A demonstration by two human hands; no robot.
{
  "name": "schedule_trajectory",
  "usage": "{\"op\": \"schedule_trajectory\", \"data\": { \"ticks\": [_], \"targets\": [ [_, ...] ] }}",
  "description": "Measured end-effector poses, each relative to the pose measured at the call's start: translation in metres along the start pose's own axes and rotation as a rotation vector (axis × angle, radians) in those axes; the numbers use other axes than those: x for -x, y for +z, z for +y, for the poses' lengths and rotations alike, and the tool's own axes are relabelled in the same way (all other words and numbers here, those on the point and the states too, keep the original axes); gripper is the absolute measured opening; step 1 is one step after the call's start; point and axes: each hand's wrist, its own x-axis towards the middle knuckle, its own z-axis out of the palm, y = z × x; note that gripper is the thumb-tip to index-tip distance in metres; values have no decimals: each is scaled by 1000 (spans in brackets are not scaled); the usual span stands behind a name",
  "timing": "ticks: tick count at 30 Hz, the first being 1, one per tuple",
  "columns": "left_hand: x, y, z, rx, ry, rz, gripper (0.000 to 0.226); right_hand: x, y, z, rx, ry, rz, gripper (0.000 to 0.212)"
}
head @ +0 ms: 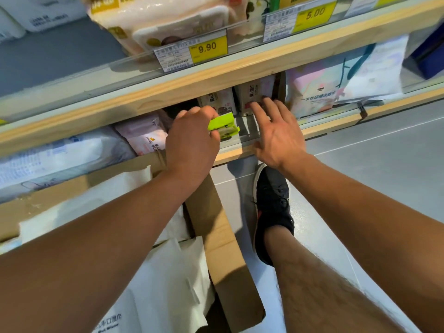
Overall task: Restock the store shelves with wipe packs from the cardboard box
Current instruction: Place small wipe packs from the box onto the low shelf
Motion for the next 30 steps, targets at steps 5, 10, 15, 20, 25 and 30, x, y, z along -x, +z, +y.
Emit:
{"op": "schedule_trajectory", "data": {
  "ticks": [5, 10, 15, 20, 25, 30],
  "targets": [
    [-14, 31, 2, 0, -17, 56, 24, 22, 10, 3, 75, 48, -23, 94],
    [-33, 53, -5, -93, -77, 27, 18, 24, 19, 2, 63, 38, -16, 94],
    [-49, 56, 4, -116, -138, -68, 17, 19, 24, -1, 12, 20, 21, 95],
    [-63, 54, 7, -248, -259, -178, 33, 22, 28, -6, -9, -4, 49, 89],
    [-67, 51, 13, -240, -282, -210, 34, 23, 22, -13, -5, -30, 45, 87],
    [-32, 38, 14, -166, -133, -58, 28, 32, -4, -10, 69, -80, -40, 90]
  ]
}}
